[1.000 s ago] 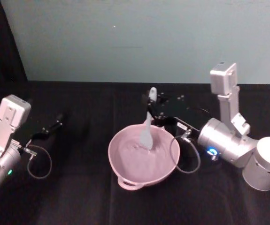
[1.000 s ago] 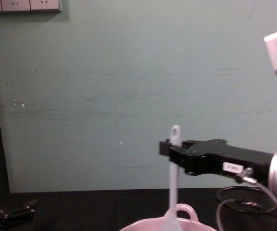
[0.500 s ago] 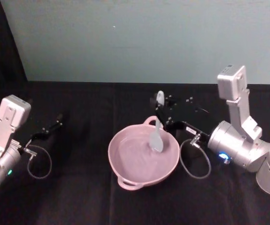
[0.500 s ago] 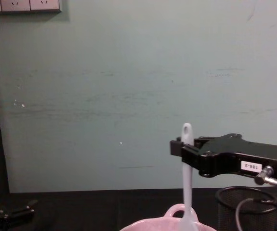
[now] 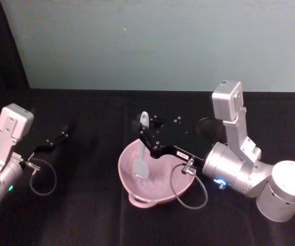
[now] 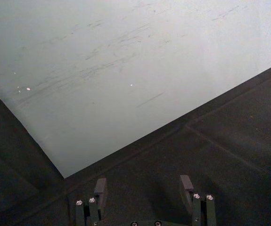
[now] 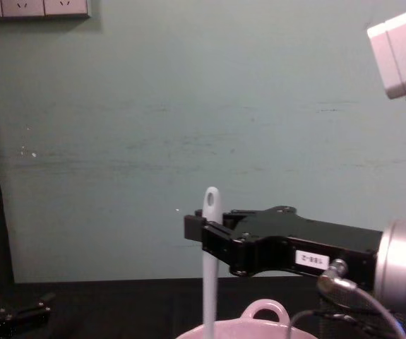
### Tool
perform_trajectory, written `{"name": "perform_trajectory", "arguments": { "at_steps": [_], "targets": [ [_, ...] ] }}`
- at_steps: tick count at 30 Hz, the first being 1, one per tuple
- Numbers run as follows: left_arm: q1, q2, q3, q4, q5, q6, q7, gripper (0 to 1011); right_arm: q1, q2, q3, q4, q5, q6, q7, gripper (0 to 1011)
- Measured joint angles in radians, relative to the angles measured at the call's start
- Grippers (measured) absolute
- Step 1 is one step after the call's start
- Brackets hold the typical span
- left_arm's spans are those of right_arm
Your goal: Use the one hand to pick up the spoon and stir the clear water in the bowl.
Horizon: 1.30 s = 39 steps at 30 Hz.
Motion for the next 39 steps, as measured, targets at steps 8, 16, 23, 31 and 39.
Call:
{"name": "perform_trajectory", "arguments": {
  "at_steps": [8,16,23,31,39],
  "targets": [
    [0.0,0.0,0.0,0.0,0.0,0.0,0.0,1005,0.033,-0.041,0.006,0.078,0.044,-0.022,0.006,120],
    [0.0,0.0,0.0,0.0,0.0,0.0,0.0,1005,0.059,-0.054,0.044,0.154,0.08,-0.025,-0.017,120],
    [0.0,0.0,0.0,0.0,0.0,0.0,0.0,1005,0.052,-0.028,0.076,0.15,0.075,-0.027,-0.049,120],
    [0.0,0.0,0.0,0.0,0.0,0.0,0.0,1005,0.016,0.018,0.1,0.084,0.045,-0.014,-0.069,120],
    [0.0,0.0,0.0,0.0,0.0,0.0,0.0,1005,-0.007,0.047,0.074,0.013,0.008,0.02,-0.059,120]
  ]
}}
